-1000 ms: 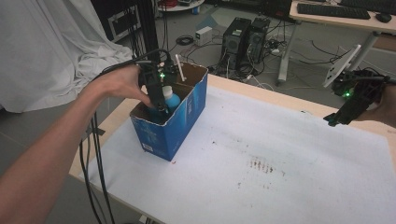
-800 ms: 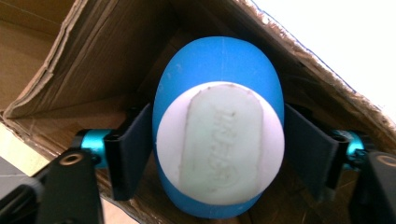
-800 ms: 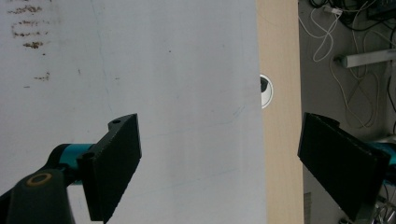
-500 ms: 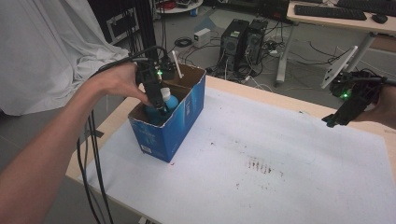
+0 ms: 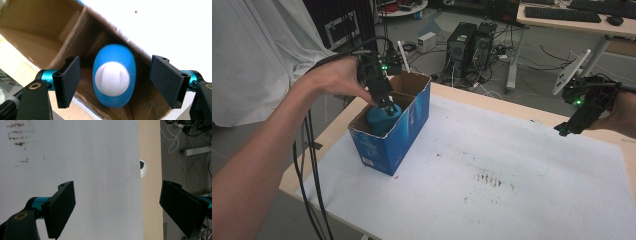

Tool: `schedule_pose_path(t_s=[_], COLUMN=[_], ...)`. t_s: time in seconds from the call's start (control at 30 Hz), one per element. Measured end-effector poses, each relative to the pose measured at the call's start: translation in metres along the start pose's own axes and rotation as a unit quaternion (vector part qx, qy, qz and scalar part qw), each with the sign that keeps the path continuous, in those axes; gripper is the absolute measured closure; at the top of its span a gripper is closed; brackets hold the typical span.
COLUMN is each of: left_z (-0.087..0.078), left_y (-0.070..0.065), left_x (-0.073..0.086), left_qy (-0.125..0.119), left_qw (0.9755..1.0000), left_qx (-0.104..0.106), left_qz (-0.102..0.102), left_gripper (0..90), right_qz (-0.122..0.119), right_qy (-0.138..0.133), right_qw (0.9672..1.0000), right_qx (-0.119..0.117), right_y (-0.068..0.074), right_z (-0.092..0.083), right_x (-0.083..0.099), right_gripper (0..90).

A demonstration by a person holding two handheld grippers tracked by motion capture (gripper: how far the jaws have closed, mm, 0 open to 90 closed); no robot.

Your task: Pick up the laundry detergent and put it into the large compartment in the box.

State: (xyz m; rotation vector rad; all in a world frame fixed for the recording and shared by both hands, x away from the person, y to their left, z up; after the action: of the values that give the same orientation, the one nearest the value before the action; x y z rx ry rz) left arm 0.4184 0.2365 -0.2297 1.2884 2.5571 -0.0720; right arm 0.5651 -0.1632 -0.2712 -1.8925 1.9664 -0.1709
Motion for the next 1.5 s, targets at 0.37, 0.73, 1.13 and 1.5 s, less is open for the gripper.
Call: schedule_pose_path(t_s=[0.37, 0.73, 1.13, 1.5], left_z=[-0.01, 0.001, 0.03, 0.06], left_y=[-0.026, -0.054, -0.079, -0.096], left_x=[-0.047, -0.113, -0.151, -0.168], left_qy=[-0.014, -0.023, -0.008, 0.015], left_qw=[0.9983, 0.9924, 0.987, 0.9811], left_qx=[0.003, 0.028, 0.037, 0.06], left_qz=[0.056, 0.117, 0.156, 0.183], left_gripper=[25.5, 20.5, 17.2, 17.2], right_qz=[0.002, -0.003, -0.005, -0.007], right_qy=[0.001, 0.002, 0.003, 0.0], right_qw=[1.0, 1.0, 1.0, 1.0], right_qx=[0.001, 0.001, -0.003, -0.003], right_y=[0.0, 0.003, 0.007, 0.01], right_z=[-0.002, -0.003, -0.004, -0.01], right_x=[0.001, -0.004, -0.006, -0.006], right_gripper=[12.6, 12.6, 12.6, 12.6])
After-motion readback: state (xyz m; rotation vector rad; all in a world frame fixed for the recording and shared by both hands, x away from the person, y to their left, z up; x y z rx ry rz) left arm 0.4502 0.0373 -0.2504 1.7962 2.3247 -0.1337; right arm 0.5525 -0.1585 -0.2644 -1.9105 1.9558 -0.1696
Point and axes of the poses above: each handheld gripper's, and its own axes: z roughly forward along the jaws, x roughly out of its underside, y roughly to its left, the point moved 1 cm from there along z, roughly forward along the jaws, and after that the axes turned 3 degrees about x, right-handed, at the moved point
